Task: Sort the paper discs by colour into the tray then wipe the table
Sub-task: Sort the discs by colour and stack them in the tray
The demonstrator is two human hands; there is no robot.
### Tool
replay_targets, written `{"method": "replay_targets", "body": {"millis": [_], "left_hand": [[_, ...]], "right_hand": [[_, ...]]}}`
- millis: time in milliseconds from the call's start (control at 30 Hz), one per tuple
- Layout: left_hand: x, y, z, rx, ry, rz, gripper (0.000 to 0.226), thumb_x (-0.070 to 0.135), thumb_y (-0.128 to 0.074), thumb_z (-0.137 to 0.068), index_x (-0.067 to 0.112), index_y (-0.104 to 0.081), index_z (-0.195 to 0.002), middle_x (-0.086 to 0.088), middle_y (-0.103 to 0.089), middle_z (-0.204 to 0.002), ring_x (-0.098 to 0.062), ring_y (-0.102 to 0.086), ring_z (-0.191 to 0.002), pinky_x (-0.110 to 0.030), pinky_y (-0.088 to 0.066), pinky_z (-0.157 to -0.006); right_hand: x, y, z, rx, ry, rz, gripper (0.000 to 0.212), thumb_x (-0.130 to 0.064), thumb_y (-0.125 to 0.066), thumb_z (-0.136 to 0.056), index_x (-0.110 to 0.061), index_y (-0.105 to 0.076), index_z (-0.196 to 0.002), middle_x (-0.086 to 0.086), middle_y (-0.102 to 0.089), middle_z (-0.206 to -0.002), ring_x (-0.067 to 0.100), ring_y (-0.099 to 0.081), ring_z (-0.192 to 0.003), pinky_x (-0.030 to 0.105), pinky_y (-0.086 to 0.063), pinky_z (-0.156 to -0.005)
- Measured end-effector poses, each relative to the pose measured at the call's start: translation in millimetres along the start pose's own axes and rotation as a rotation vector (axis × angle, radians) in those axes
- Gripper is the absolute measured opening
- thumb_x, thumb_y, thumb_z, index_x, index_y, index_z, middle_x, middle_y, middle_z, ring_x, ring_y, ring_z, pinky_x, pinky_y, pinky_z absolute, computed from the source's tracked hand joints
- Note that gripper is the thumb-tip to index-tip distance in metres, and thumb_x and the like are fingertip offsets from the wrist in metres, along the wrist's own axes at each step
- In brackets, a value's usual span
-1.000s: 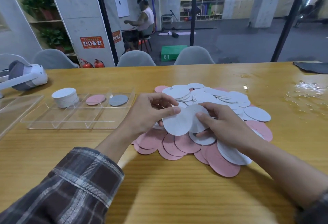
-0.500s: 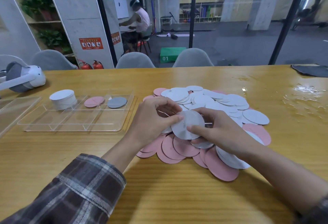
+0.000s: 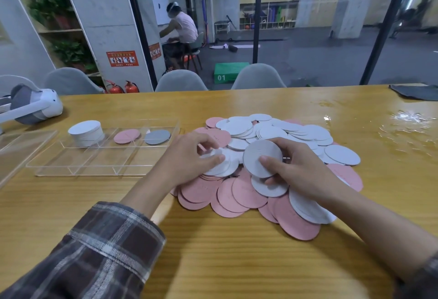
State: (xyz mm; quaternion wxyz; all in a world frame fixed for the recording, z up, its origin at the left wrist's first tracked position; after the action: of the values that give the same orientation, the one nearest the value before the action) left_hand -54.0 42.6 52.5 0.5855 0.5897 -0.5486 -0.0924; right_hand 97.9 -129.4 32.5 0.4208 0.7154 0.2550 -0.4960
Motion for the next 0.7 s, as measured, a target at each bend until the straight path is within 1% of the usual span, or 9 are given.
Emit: {"method": "replay_targets", "body": {"millis": [67, 167, 233, 300, 333, 433, 533, 633, 700], "left_hand": [[-7, -2, 1, -0.052, 0.043, -0.033, 0.031, 0.051, -0.081, -0.082, 0.031, -0.076, -0.105, 0.017, -0.069, -0.098, 0.002, -0.063, -0.086, -0.019, -0.045, -0.079], [-6, 0, 1, -0.034, 0.054, -0.044, 0.04, 0.053, -0.084, -0.078, 0.028, -0.077, -0.109, 0.019, -0.066, -0.092, 0.004, -0.06, -0.083, -0.011, -0.042, -0.072], [-5, 2, 1, -0.003, 0.052, -0.043, 0.042, 0.052, -0.087, -0.075, 0.023, -0.079, -0.106, 0.02, -0.064, -0.086, 0.007, -0.058, -0.08, -0.019, -0.047, -0.088], [-3, 6, 0, 0.042, 0.038, -0.028, 0.036, 0.046, -0.09, -0.073, 0.023, -0.08, -0.099, 0.02, -0.063, -0.084, 0.007, -0.057, -0.08, -0.039, -0.043, -0.107], [-2, 8, 1, 0.061, 0.033, -0.006, 0.029, 0.041, -0.091, -0.074, 0.025, -0.08, -0.095, 0.019, -0.064, -0.083, 0.004, -0.059, -0.079, -0.039, -0.044, -0.104], [-6, 10, -1, 0.048, 0.049, 0.138, 0.012, 0.026, -0.089, -0.079, 0.028, -0.079, -0.085, 0.012, -0.071, -0.078, -0.002, -0.061, -0.067, -0.028, -0.052, -0.076], [-7, 4, -2, -0.045, 0.071, 0.317, 0.007, 0.025, -0.086, -0.084, 0.025, -0.08, -0.088, 0.005, -0.075, -0.08, -0.004, -0.066, -0.073, -0.027, -0.054, -0.071], [5, -1, 1, -0.132, 0.044, 0.481, 0.008, 0.021, -0.083, -0.088, 0.017, -0.079, -0.094, 0.002, -0.075, -0.08, -0.004, -0.065, -0.075, -0.015, -0.046, -0.065], [14, -4, 3, -0.153, 0.017, 0.542, 0.009, 0.02, -0.081, -0.09, 0.015, -0.079, -0.097, -0.003, -0.073, -0.081, -0.005, -0.061, -0.073, -0.014, -0.042, -0.06]], "right_hand": [[1, 3, 0, 0.026, -0.001, 0.025, 0.012, -0.019, -0.064, -0.1, -0.022, -0.067, -0.111, 0.001, -0.075, -0.101, 0.026, -0.076, -0.067, 0.038, -0.06, -0.075], [0, 5, -1, 0.043, -0.003, 0.026, 0.014, -0.018, -0.063, -0.1, -0.021, -0.065, -0.114, 0.002, -0.075, -0.102, 0.026, -0.076, -0.065, 0.041, -0.061, -0.076], [1, 5, -1, 0.053, -0.012, 0.014, 0.018, -0.017, -0.064, -0.1, -0.02, -0.064, -0.118, 0.003, -0.074, -0.105, 0.027, -0.076, -0.067, 0.043, -0.061, -0.077], [1, 5, -1, 0.058, -0.021, -0.009, 0.021, -0.017, -0.064, -0.1, -0.02, -0.063, -0.12, 0.005, -0.073, -0.11, 0.027, -0.077, -0.069, 0.044, -0.062, -0.079], [0, 5, -1, 0.057, -0.021, -0.016, 0.02, -0.017, -0.064, -0.1, -0.019, -0.063, -0.12, 0.005, -0.073, -0.11, 0.027, -0.077, -0.071, 0.045, -0.062, -0.08], [1, 4, -1, 0.051, -0.028, -0.031, 0.018, -0.017, -0.062, -0.101, -0.019, -0.064, -0.119, 0.003, -0.073, -0.11, 0.027, -0.078, -0.073, 0.048, -0.062, -0.083], [1, 2, 0, 0.038, -0.037, -0.032, 0.017, -0.019, -0.06, -0.103, -0.021, -0.065, -0.119, 0.0, -0.073, -0.11, 0.026, -0.078, -0.076, 0.048, -0.061, -0.085], [1, 0, 0, 0.003, -0.052, -0.038, 0.017, -0.02, -0.057, -0.105, -0.022, -0.065, -0.119, 0.0, -0.074, -0.111, 0.026, -0.078, -0.078, 0.042, -0.062, -0.083], [-1, -3, 1, -0.023, -0.04, -0.051, 0.018, -0.018, -0.055, -0.105, -0.02, -0.066, -0.119, 0.002, -0.074, -0.11, 0.024, -0.078, -0.083, 0.04, -0.063, -0.08]]}}
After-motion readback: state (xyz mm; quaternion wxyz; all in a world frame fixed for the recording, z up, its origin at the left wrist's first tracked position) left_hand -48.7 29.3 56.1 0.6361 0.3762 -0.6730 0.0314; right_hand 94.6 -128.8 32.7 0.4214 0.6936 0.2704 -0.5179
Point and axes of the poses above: each hand's wrist, its own z-axis away from the middle knuckle, its own y-axis out of the back of the hand, x = y × z, the point moved 8 cm from there along -z, towards the middle knuckle
